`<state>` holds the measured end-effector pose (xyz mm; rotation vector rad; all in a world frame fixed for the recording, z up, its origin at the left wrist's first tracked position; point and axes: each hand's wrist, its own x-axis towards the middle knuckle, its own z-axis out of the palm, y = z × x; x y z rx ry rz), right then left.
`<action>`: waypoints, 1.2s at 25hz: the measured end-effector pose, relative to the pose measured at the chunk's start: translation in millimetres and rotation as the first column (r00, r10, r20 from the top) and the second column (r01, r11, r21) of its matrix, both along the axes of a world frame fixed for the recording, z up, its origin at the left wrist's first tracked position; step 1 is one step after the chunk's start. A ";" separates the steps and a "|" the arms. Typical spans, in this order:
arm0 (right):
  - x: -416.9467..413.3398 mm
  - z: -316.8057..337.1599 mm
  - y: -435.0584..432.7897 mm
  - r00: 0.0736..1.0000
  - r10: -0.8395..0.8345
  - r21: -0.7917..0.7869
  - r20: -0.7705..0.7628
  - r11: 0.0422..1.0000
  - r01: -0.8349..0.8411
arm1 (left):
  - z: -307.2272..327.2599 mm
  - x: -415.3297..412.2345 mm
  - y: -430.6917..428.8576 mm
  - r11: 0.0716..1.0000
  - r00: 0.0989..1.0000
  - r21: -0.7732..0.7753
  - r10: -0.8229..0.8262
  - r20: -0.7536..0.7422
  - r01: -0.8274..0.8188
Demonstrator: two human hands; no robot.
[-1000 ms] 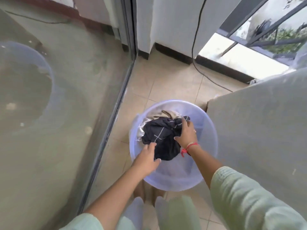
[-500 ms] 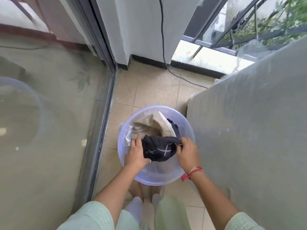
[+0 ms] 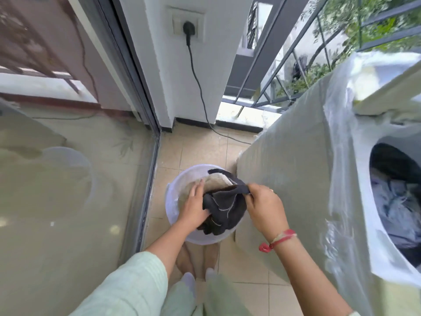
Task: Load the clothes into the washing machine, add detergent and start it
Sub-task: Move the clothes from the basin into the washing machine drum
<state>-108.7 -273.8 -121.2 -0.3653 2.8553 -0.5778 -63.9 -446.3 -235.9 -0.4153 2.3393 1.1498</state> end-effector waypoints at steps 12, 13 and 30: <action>-12.6 230.1 -9.5 0.948 -0.191 -0.608 -0.256 0.794 -0.004 | 183.5 -13.6 -6.6 0.949 0.901 0.285 0.238 -0.364 -0.135; -15.6 238.2 -7.1 0.939 -0.205 -0.632 -0.276 0.775 -0.016 | 195.6 -18.6 -12.7 0.948 0.889 0.282 0.251 -0.383 -0.146; -28.1 291.9 26.2 0.929 -0.236 -0.470 -0.284 0.879 0.079 | 299.4 -44.2 -91.6 0.991 0.705 0.049 0.125 -0.698 -0.127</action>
